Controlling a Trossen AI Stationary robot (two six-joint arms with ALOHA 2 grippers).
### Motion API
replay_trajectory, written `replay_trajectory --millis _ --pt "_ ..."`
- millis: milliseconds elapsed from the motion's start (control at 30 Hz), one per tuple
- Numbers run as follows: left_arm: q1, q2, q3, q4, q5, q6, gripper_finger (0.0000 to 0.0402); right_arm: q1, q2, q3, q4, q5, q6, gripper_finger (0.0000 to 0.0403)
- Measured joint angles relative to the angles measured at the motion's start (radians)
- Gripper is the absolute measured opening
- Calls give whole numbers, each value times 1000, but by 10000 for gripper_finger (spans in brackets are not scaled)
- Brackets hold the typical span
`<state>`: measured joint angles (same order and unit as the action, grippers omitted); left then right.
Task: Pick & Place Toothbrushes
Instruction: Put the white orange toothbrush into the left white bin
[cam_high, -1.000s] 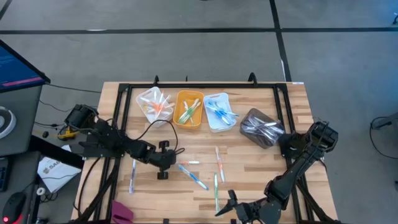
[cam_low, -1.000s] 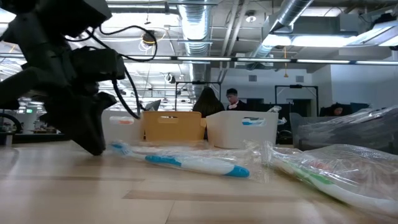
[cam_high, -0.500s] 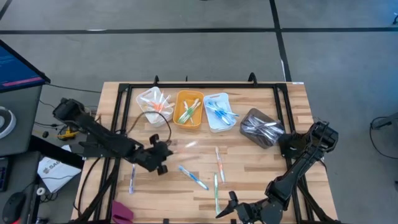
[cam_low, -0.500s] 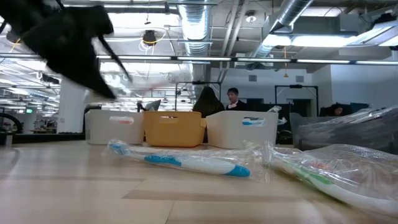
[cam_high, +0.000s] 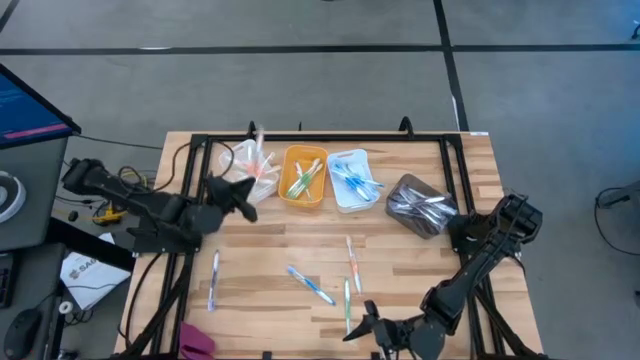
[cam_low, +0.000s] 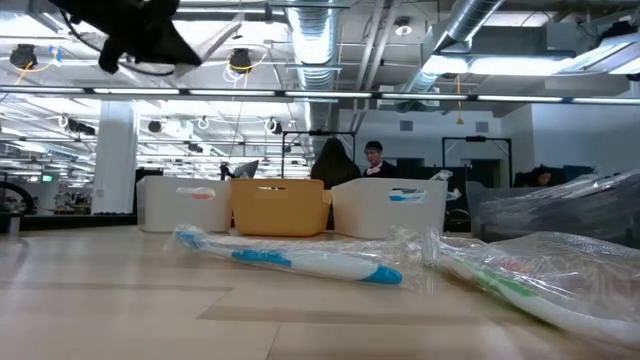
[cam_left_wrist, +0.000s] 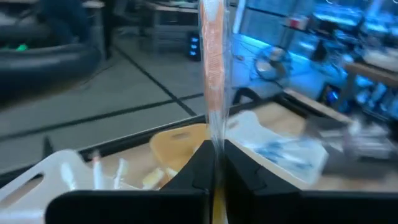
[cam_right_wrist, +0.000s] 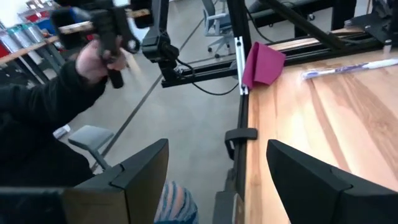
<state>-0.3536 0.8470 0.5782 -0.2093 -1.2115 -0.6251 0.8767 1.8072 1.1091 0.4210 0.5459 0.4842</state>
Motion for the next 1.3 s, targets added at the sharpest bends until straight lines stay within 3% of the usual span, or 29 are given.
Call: replay_trajectory --millis 267,600,933,1300 --pt "200 -36 -106 -3 89 -140 5 18 0 0 2 0 39 265" --pt "417 -34 -225 -1 360 -311 5 11 14 0 23 0 48 265" --pt "487 -33 -284 0 454 -404 10 14 14 0 28 0 49 265" --pt "488 -34 -284 2 459 -409 60 20 14 0 28 1 49 265"
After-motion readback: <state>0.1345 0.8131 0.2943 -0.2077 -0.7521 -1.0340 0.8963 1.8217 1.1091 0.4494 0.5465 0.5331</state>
